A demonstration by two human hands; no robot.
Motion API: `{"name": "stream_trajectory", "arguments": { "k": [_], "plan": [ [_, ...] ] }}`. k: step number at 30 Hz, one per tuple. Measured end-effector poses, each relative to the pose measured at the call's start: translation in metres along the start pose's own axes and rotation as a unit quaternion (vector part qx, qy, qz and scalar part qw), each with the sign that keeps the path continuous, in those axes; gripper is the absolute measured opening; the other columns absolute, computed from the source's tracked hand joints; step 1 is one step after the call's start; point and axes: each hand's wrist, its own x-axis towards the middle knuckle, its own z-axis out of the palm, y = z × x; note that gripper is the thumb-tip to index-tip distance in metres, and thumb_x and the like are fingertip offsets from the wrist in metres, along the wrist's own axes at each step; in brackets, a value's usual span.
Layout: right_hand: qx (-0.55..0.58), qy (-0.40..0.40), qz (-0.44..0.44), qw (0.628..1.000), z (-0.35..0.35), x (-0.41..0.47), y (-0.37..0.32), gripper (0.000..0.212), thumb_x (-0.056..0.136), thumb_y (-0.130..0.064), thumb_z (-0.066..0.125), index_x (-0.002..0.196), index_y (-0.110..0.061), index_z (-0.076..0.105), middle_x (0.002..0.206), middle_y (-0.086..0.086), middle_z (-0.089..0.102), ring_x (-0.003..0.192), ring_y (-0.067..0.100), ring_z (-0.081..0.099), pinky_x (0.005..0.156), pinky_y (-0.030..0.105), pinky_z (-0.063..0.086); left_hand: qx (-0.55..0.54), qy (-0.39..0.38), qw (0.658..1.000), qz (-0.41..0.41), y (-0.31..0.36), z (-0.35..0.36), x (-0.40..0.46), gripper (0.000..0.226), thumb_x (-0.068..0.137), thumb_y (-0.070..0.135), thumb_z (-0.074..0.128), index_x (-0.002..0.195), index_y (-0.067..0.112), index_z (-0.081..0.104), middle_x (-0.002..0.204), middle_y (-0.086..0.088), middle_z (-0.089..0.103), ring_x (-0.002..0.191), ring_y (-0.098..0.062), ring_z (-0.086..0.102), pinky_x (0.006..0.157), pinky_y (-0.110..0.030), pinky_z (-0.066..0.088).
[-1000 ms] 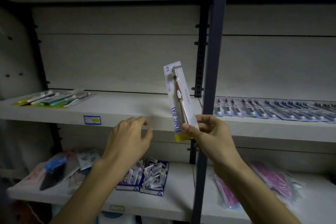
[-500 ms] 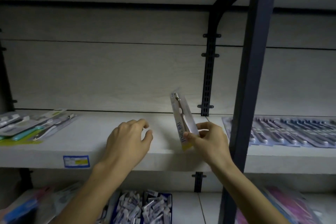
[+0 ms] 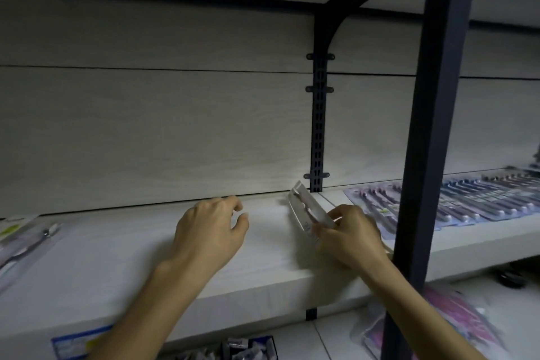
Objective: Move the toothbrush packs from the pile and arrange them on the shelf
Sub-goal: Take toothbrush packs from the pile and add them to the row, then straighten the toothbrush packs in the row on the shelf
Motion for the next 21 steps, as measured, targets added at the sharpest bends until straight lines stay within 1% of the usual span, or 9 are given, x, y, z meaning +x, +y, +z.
{"name": "stream_trajectory", "arguments": {
  "k": [3, 6, 7, 9, 10, 12, 15, 18, 21],
  "plan": [
    [-0.032, 0.015, 0.0, 0.999, 0.003, 0.003, 0.002, 0.022, 0.084, -0.041, 0.062, 0.09, -0.02, 0.06, 0.076, -0.001, 0.067, 0.07, 0.017, 0.064, 0.066, 0.035, 0.057, -0.004, -0.013, 1.0, 0.007, -0.006, 0.005, 0.003, 0.031, 0.093, 0.04, 0.047, 0.119, 0.026, 0.059, 0.111, 0.009, 0.065, 0.106, -0.015, 0.058, 0.083, -0.027, 0.046],
    [-0.087, 0.011, 0.001, 0.996, 0.003, 0.006, 0.005, 0.022, 0.085, -0.04, 0.059, 0.089, -0.018, 0.061, 0.078, 0.0, 0.064, 0.071, 0.016, 0.06, 0.058, 0.027, 0.049, 0.001, -0.021, 1.0, 0.015, -0.009, 0.007, 0.005, 0.031, 0.093, 0.041, 0.048, 0.118, 0.026, 0.059, 0.109, 0.01, 0.066, 0.104, -0.015, 0.058, 0.081, -0.027, 0.046],
    [-0.107, 0.013, 0.005, 0.994, 0.003, 0.007, 0.006, 0.025, 0.084, -0.042, 0.058, 0.089, -0.018, 0.062, 0.079, 0.001, 0.063, 0.076, 0.019, 0.059, 0.061, 0.028, 0.05, 0.002, -0.022, 1.0, 0.016, -0.01, 0.007, 0.005, 0.031, 0.093, 0.041, 0.048, 0.118, 0.026, 0.059, 0.109, 0.01, 0.066, 0.104, -0.015, 0.058, 0.081, -0.027, 0.046],
    [-0.144, 0.022, 0.011, 0.989, 0.005, 0.009, 0.008, 0.033, 0.082, -0.046, 0.052, 0.089, -0.017, 0.063, 0.084, 0.005, 0.062, 0.088, 0.027, 0.057, 0.075, 0.034, 0.052, 0.001, -0.026, 1.0, 0.013, -0.011, 0.007, 0.005, 0.031, 0.093, 0.039, 0.048, 0.118, 0.025, 0.06, 0.11, 0.009, 0.066, 0.105, -0.015, 0.058, 0.082, -0.027, 0.046],
    [-0.163, 0.026, 0.012, 0.986, 0.005, 0.01, 0.009, 0.036, 0.083, -0.047, 0.05, 0.092, -0.016, 0.064, 0.088, 0.006, 0.062, 0.094, 0.029, 0.055, 0.08, 0.035, 0.05, 0.0, -0.027, 1.0, 0.012, -0.011, 0.006, 0.004, 0.031, 0.093, 0.039, 0.048, 0.118, 0.025, 0.06, 0.11, 0.009, 0.066, 0.105, -0.015, 0.058, 0.083, -0.027, 0.046],
    [-0.18, 0.038, 0.005, 0.983, 0.005, 0.009, 0.01, 0.038, 0.085, -0.047, 0.05, 0.103, -0.016, 0.062, 0.092, 0.007, 0.062, 0.098, 0.029, 0.054, 0.084, 0.034, 0.048, 0.004, -0.029, 1.0, 0.005, -0.009, 0.006, 0.001, 0.031, 0.093, 0.039, 0.048, 0.117, 0.025, 0.06, 0.111, 0.008, 0.066, 0.105, -0.016, 0.058, 0.084, -0.029, 0.047],
    [-0.144, 0.067, -0.041, 0.986, 0.003, 0.007, 0.008, 0.039, 0.085, -0.045, 0.052, 0.109, -0.016, 0.063, 0.086, 0.007, 0.065, 0.094, 0.03, 0.059, 0.083, 0.036, 0.05, 0.009, -0.025, 1.0, -0.007, -0.003, 0.005, -0.005, 0.031, 0.093, 0.04, 0.048, 0.117, 0.025, 0.06, 0.111, 0.007, 0.065, 0.104, -0.016, 0.058, 0.084, -0.03, 0.048],
    [-0.09, 0.073, -0.1, 0.988, 0.001, 0.005, 0.003, 0.039, 0.087, -0.039, 0.056, 0.118, -0.015, 0.063, 0.112, 0.006, 0.066, 0.107, 0.027, 0.058, 0.087, 0.034, 0.049, 0.009, -0.015, 1.0, -0.018, 0.002, 0.002, -0.016, 0.032, 0.094, 0.04, 0.047, 0.119, 0.024, 0.059, 0.111, 0.006, 0.066, 0.102, -0.015, 0.059, 0.084, -0.029, 0.047],
    [-0.068, 0.073, -0.158, 0.982, 0.003, 0.001, -0.005, 0.039, 0.088, -0.034, 0.058, 0.121, -0.016, 0.062, 0.116, 0.006, 0.066, 0.104, 0.026, 0.06, 0.086, 0.033, 0.049, 0.017, -0.002, 0.999, -0.036, 0.002, -0.004, -0.03, 0.033, 0.095, 0.039, 0.046, 0.121, 0.023, 0.059, 0.114, 0.006, 0.065, 0.102, -0.015, 0.058, 0.084, -0.028, 0.046]
  ]
}}
